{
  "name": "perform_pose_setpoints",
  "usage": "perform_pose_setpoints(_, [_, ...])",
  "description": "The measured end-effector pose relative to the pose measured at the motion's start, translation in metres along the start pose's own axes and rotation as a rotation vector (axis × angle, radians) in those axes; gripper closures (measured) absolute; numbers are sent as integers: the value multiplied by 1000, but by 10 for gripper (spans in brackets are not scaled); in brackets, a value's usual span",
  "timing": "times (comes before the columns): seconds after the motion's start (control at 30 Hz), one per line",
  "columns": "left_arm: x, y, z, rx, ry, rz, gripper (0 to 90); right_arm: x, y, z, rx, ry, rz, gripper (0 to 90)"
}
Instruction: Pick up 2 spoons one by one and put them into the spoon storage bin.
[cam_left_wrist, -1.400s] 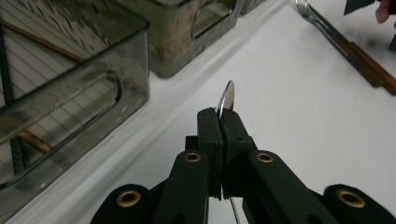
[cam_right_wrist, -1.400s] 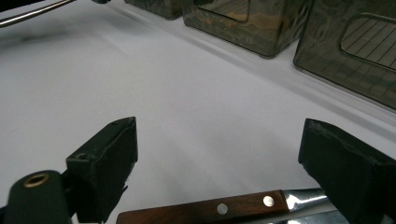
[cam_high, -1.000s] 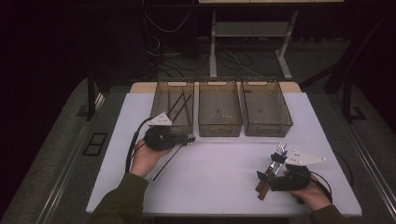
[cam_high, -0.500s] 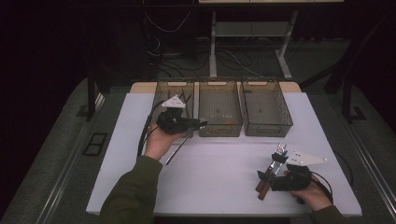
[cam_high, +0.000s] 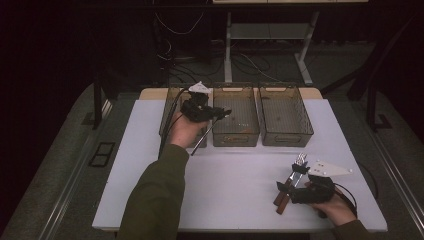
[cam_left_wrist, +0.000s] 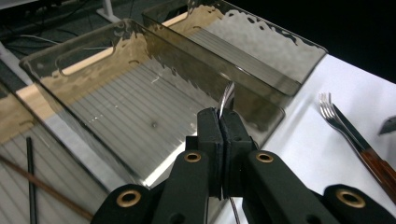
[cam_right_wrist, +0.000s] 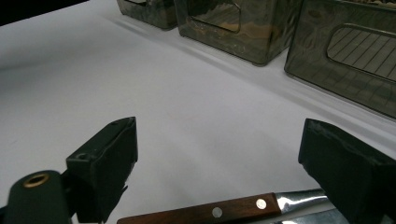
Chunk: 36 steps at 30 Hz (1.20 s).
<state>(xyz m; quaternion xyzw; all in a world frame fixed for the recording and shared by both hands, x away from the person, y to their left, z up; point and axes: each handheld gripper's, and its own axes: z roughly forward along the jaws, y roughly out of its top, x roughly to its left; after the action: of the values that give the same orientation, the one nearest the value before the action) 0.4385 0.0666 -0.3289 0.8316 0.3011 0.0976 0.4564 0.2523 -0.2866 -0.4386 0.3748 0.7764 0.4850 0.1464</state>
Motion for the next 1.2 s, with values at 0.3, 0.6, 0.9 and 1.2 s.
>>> perform_pose_setpoints(0.3, [7,25,33,4,19,-2,885,0,0,0,-6,-3,0,120])
perform_pose_setpoints(0.6, [13,51,62,-10,54,22,885,0,1,-3,-16,2,7,120])
perform_pose_setpoints(0.9, [24,62,91,9,113,49,884,0,1,-3,-29,10,7,120])
perform_pose_setpoints(1.2, [25,46,114,76,114,50,883,-1,1,-4,-33,15,8,120])
